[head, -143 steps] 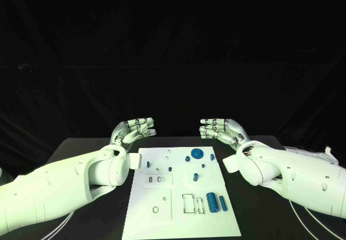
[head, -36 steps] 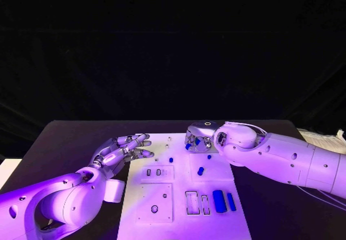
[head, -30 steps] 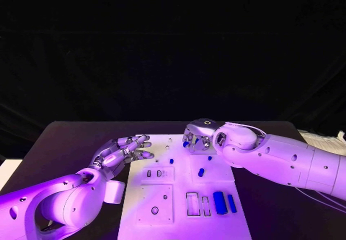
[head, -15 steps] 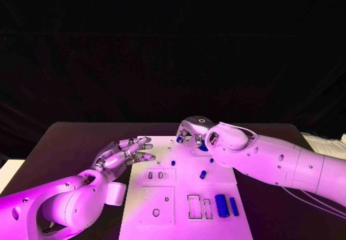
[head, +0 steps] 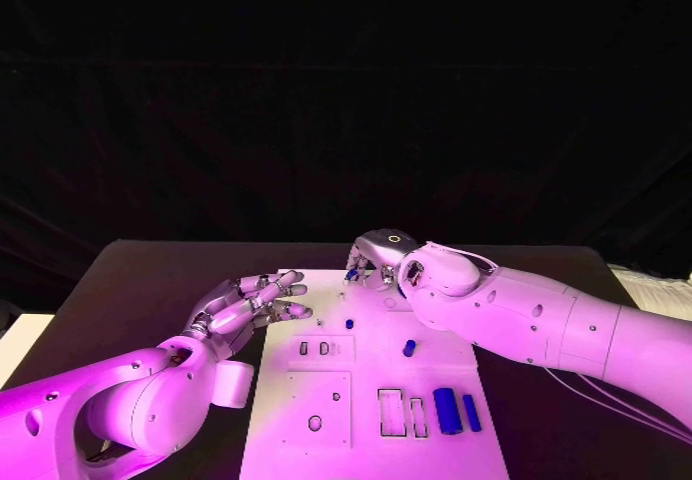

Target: Assemble the parts on the task board

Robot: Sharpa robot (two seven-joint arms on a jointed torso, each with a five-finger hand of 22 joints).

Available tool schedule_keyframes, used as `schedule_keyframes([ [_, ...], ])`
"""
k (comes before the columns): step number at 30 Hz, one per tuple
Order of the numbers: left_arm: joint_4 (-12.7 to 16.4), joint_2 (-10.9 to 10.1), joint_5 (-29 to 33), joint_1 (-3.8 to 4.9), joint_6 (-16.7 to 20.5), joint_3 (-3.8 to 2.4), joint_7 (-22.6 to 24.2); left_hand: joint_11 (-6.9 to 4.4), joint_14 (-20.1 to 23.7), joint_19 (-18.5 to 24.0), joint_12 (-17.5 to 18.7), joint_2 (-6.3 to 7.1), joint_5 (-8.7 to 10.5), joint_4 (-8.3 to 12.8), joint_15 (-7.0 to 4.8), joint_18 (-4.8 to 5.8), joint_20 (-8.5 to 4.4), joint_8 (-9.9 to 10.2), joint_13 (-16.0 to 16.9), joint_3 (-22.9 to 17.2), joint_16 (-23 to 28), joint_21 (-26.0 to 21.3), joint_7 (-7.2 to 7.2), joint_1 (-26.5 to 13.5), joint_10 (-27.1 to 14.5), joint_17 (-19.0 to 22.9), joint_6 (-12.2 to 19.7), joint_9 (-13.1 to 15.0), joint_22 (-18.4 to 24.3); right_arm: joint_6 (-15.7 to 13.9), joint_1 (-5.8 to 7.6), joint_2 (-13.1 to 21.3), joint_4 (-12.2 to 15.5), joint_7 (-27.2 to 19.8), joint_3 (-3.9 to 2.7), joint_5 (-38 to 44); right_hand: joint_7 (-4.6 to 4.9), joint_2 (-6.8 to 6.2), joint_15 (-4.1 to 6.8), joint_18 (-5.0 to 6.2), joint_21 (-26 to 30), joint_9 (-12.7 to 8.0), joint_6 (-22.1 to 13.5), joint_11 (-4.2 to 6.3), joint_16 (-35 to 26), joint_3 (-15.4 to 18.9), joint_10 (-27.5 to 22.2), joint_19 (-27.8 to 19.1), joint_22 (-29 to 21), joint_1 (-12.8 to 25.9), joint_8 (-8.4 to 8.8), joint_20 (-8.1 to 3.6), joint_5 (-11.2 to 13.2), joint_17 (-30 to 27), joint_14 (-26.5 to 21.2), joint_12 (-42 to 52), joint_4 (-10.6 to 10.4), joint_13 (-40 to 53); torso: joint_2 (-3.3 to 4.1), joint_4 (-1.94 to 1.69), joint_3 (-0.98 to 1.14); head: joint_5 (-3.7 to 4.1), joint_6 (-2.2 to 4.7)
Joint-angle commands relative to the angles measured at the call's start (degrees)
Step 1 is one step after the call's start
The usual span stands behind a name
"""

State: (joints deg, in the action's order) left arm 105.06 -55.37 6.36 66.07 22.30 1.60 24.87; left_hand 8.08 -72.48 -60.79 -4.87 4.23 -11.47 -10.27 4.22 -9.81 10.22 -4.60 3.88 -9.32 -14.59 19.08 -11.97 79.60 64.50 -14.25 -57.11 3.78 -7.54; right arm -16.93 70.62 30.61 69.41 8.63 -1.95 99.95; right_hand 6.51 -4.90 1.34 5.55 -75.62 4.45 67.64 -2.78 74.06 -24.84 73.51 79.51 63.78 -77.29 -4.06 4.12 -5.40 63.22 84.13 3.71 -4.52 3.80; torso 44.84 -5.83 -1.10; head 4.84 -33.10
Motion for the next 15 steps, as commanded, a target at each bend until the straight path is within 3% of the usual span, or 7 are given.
schedule_keyframes([
  [1,0.2,0.0,0.2,0.14,-0.4,-0.07,0.2,0.08,0.3,0.2,0.2,-0.34,0.19,0.4,0.02,-0.6,0.16,0.2,-0.1,0.0,0.3,-0.2,-0.07,-0.2,-0.2,0.0,0.3,-0.1,0.0,1.7,-0.04,-0.5,-0.8,0.3,0.02,0.9,0.05,-0.19,0.28,-0.65,-0.2,1.0,0.3,-0.25,0.3,-0.1,-0.2,0.2,0.1,0.1,-0.14,0.08,0.0,0.1,2.2,-0.2,-0.4,-0.1,0.09,0.04,0.0,-0.11,-0.08],
  [15,0.2,0.0,0.2,0.33,-0.4,-0.08,0.0,0.08,0.3,0.2,0.2,-0.35,0.19,0.4,0.02,-0.61,0.16,0.2,-0.1,0.0,0.3,-0.2,-0.08,-0.1,-0.2,-0.1,0.3,0.0,0.1,3.2,-0.18,-1.9,-2.4,-0.4,0.15,0.6,0.23,-0.69,0.16,-0.65,-0.3,1.0,0.0,-0.41,0.2,0.1,-0.5,0.1,0.1,0.4,0.1,0.16,0.1,-0.1,2.1,-0.2,-0.6,-0.1,0.11,0.0,-0.03,-0.5,-0.61],
])
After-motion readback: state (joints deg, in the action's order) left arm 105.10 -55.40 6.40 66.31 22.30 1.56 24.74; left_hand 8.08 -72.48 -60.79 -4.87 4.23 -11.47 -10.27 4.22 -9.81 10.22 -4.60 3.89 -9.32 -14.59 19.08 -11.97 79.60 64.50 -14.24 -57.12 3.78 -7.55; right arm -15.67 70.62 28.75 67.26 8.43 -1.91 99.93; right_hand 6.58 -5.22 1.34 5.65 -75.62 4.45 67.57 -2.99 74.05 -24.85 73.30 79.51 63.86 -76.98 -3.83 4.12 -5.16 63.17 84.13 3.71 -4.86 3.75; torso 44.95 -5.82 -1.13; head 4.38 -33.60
